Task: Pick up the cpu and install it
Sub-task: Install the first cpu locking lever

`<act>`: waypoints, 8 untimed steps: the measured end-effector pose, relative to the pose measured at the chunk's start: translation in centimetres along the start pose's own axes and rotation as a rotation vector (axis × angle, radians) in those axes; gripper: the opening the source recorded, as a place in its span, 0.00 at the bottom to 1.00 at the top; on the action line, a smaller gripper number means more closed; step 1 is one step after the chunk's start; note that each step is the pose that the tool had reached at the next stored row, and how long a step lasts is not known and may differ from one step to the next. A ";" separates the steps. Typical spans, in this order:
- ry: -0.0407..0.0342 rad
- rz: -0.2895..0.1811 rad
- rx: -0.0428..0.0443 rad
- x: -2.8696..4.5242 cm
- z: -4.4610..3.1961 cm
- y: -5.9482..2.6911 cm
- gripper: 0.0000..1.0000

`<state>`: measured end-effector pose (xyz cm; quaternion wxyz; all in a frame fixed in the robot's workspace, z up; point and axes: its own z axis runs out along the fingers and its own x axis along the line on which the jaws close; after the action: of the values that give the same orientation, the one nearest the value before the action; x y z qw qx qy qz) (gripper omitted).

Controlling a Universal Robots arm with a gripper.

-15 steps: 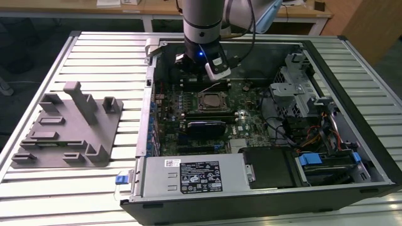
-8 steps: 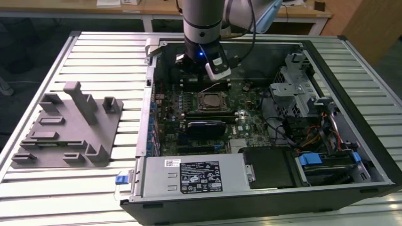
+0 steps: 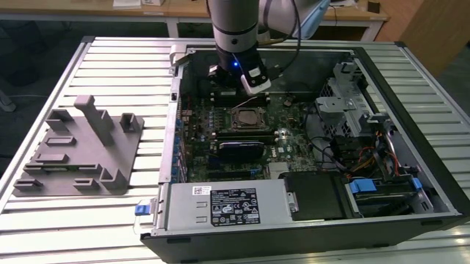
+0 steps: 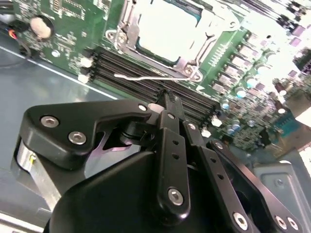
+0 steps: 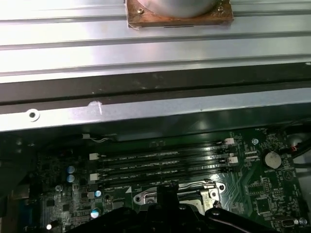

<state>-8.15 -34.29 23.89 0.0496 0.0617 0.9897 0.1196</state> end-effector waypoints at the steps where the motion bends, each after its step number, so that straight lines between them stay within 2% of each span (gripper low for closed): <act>1: -0.0070 0.003 0.0001 0.01 0.06 -0.01 0.11; 4: -0.0236 0.008 -0.0001 0.02 0.27 -0.06 0.11; 8: -0.0339 0.006 -0.0015 0.04 0.69 -0.17 0.11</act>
<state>-8.13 -34.29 23.18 0.0660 0.0667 0.9884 0.1195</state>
